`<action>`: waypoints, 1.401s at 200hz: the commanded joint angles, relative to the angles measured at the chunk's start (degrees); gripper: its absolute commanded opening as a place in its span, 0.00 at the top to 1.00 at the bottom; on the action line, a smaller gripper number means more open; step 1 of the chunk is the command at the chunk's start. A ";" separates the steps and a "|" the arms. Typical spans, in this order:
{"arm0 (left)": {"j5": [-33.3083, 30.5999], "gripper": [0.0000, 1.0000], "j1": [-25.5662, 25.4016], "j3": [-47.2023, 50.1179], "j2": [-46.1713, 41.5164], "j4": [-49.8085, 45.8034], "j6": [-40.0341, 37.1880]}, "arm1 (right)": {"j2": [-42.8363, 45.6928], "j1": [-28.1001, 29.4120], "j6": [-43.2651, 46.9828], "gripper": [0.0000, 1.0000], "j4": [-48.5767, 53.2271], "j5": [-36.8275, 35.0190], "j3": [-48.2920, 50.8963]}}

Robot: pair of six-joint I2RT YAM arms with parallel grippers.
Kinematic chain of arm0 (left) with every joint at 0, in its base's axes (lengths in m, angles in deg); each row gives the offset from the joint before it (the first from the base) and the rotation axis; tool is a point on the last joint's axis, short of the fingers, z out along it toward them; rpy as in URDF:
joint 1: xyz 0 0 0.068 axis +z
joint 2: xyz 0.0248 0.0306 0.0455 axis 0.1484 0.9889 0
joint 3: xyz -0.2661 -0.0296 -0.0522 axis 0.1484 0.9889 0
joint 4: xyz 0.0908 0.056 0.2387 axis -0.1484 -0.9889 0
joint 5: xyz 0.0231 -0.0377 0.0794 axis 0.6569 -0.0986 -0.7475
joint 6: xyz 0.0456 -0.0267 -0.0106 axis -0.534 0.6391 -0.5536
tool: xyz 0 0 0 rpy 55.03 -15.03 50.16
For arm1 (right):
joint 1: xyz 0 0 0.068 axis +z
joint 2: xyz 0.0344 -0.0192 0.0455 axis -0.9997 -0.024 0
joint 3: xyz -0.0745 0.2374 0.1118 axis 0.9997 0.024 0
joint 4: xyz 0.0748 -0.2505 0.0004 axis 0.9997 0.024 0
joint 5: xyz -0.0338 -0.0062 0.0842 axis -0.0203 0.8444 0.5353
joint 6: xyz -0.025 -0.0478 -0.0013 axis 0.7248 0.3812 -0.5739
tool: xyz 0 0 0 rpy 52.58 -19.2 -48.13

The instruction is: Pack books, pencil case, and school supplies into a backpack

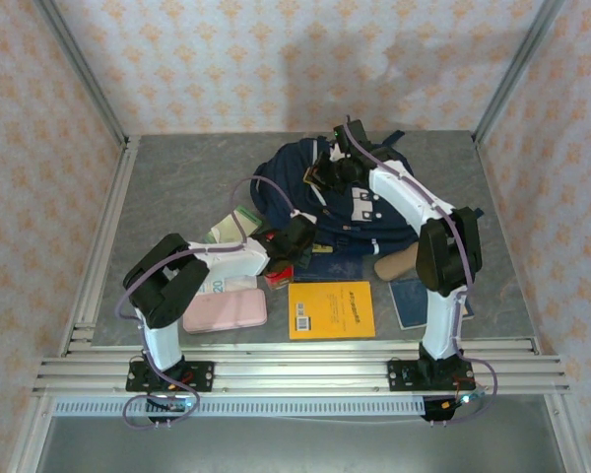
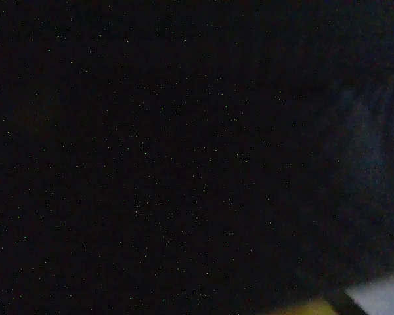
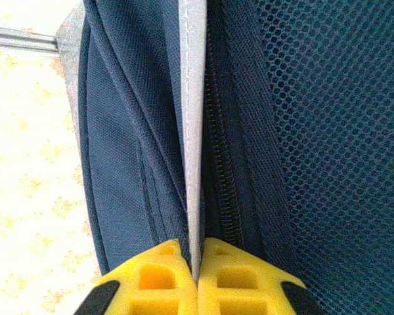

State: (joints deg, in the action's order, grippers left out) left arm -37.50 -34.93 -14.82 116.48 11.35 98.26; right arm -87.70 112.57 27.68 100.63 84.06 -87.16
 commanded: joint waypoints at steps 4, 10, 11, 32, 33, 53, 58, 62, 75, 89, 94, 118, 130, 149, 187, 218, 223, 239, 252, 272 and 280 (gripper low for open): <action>-3.70 0.88 1.27 -1.42 -1.44 2.23 -1.11 | 4.21 0.31 -0.72 1.00 -1.02 2.52 0.63; -3.62 0.91 1.43 -1.17 -1.49 2.31 -1.07 | 4.15 0.31 -0.63 1.00 -0.95 2.44 0.76; -3.62 0.92 1.49 -1.12 -1.56 2.32 -1.07 | 4.18 0.31 -0.63 1.00 -0.94 2.48 0.78; -3.70 1.00 1.95 -0.24 -2.30 2.32 -0.89 | 4.12 0.31 0.11 1.00 -0.63 2.02 1.19; -3.74 1.00 1.97 -0.16 -2.36 2.27 -0.89 | 4.12 0.31 0.11 1.00 -0.63 2.02 1.19; -4.48 1.00 2.39 1.06 -3.88 2.49 -0.89 | 4.11 0.31 1.41 1.00 0.35 0.98 1.73; -4.69 1.00 2.55 1.37 -4.31 2.42 -0.90 | 4.12 0.35 1.84 1.00 0.54 0.78 1.82; -4.82 1.00 2.74 1.68 -4.70 2.48 -0.93 | 4.07 0.32 2.11 1.00 0.69 0.60 1.94; -5.17 1.00 3.39 2.61 -5.94 2.44 -0.82 | 4.11 0.39 3.04 1.00 1.12 -0.14 2.36; -5.51 1.00 4.44 3.46 -7.12 2.11 -0.42 | 4.03 0.41 4.38 1.00 2.06 -1.11 2.48; -5.62 1.00 4.80 3.66 -7.45 1.85 -0.25 | 4.02 0.48 4.81 1.00 2.41 -1.51 2.48; -6.40 1.00 6.90 3.92 -8.54 -0.21 0.87 | 3.64 1.08 6.80 1.00 3.29 -2.64 2.67; -7.09 1.00 7.90 3.74 -9.07 -1.18 1.63 | 3.42 1.67 8.23 1.00 4.25 -3.35 2.33; -7.48 1.00 10.09 3.27 -9.67 -3.20 3.95 | 2.98 2.70 11.02 1.00 6.16 -5.43 1.53; -2.83 1.00 16.09 0.51 -9.44 -7.21 7.95 | 2.36 3.56 14.05 1.00 8.09 -7.97 1.08; 0.30 1.00 16.32 -1.37 -10.19 -9.27 6.45 | 1.82 4.18 15.98 0.94 9.35 -8.92 -0.05; 0.83 1.00 16.30 -1.19 -10.57 -9.36 6.57 | 2.04 4.18 15.92 0.80 9.12 -8.84 0.00; 2.62 1.00 16.35 -0.68 -12.10 -9.69 7.33 | 3.28 4.18 14.57 0.52 8.76 -10.16 0.28; 4.18 1.00 16.31 -0.36 -13.17 -10.14 7.70 | 5.37 4.18 12.79 0.43 9.83 -14.43 0.46; 5.69 1.00 16.35 0.01 -14.82 -10.62 8.15 | 11.16 4.18 8.97 0.39 9.03 -21.60 4.42; 6.16 1.00 16.31 -0.07 -15.29 -10.97 8.25 | 13.73 4.18 7.83 0.39 8.72 -23.82 6.51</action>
State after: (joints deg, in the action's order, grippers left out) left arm -33.15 -19.41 -14.08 104.54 1.99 104.92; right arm -83.96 116.59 39.64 107.95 70.38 -84.17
